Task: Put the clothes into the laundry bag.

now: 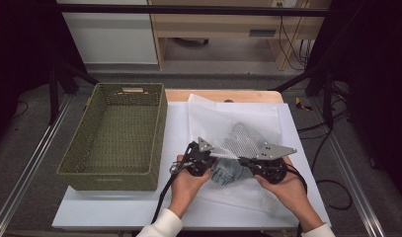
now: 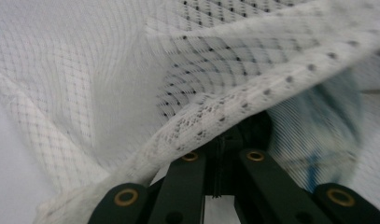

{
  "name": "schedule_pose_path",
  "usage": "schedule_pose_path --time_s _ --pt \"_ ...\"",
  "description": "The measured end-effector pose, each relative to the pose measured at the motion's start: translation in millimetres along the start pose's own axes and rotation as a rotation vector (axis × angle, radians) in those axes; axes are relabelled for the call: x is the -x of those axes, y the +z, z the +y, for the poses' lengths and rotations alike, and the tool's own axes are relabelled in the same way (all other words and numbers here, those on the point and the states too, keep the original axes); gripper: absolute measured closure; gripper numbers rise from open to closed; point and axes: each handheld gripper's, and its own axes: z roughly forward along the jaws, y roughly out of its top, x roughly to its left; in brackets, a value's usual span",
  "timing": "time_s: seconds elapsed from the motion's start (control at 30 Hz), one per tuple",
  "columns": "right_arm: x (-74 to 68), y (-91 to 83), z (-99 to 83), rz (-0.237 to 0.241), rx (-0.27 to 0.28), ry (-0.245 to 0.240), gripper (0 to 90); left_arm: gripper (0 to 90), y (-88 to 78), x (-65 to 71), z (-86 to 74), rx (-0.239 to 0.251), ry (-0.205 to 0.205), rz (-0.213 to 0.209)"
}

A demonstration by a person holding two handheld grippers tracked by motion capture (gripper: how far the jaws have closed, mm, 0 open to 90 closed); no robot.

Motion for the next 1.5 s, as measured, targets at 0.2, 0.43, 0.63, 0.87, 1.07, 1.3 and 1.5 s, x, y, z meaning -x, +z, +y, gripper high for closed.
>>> schedule_pose_path --time_s 0.2,0.43,0.63,0.87,1.07,1.3,1.5 --pt "-3.2 -0.6 0.2 -0.006 -0.004 -0.007 90.0 90.0 -26.2 12.8 -8.3 0.041 0.023 -0.029" --pt "-3.7 -0.7 0.1 -0.008 -0.004 -0.008 90.0 90.0 -28.7 37.9 -23.8 0.005 0.069 -0.09" --pt "-3.4 -1.9 -1.1 -0.009 -0.004 -0.006 90.0 90.0 -9.9 58.6 -34.3 -0.065 0.101 -0.145" --pt "-3.8 -2.0 -1.1 -0.007 -0.004 -0.011 90.0 90.0 15.7 58.6 -40.8 -0.142 0.105 -0.125" --pt "-3.0 -3.2 -1.4 -0.008 -0.002 -0.005 90.0 90.0 22.9 50.5 -36.7 -0.119 0.076 -0.081" --pt "-4.3 -2.6 -1.0 -0.001 -0.007 -0.011 90.0 90.0 25.8 43.9 -28.1 -0.114 0.081 -0.049" --pt "-5.1 -2.7 -0.6 0.002 -0.01 -0.012 90.0 90.0 28.0 36.6 -21.3 -0.117 0.077 -0.027"
